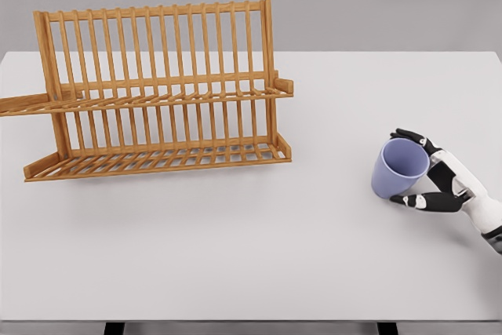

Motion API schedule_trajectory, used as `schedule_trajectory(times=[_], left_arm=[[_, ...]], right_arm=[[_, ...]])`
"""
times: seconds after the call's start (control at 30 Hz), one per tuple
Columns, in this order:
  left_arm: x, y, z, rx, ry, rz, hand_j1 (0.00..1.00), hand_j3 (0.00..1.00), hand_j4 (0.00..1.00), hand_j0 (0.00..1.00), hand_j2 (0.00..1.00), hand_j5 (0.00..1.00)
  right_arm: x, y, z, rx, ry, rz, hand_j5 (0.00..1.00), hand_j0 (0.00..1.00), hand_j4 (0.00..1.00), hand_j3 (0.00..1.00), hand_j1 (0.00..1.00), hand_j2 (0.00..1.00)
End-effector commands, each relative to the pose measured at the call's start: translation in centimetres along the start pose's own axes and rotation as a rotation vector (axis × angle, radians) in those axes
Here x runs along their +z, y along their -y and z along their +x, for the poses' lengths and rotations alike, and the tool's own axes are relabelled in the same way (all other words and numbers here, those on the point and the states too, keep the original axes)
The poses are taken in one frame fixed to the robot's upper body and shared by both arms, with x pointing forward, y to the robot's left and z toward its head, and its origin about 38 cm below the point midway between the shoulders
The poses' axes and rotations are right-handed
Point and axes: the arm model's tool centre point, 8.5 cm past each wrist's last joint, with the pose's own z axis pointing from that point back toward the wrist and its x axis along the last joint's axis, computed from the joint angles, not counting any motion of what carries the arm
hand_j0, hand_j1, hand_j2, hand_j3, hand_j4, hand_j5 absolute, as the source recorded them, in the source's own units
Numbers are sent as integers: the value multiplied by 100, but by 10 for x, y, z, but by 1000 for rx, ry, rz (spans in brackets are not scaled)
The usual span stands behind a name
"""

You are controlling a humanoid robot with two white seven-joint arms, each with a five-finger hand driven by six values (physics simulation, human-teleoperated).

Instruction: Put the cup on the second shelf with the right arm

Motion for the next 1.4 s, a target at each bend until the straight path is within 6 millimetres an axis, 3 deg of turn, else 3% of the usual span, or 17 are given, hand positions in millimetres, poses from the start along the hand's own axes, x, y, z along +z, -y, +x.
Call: schedule_trajectory(times=[0.0,0.27,0.87,1.37], left_arm=[[0,0,0,-1,0,0,100,100,100,100,100,100],[0,0,0,0,0,-1,100,100,100,100,100,100],[0,0,0,-1,0,0,100,100,100,100,100,100],[0,0,0,0,0,-1,100,100,100,100,100,100]], right_arm=[[0,-1,0,3,0,5,84,84,84,84,84,84],[-5,4,5,17,13,6,73,73,73,73,73,73],[-43,19,44,85,133,33,59,59,59,59,59,59],[-77,26,77,133,235,59,59,59,59,59,59,59]])
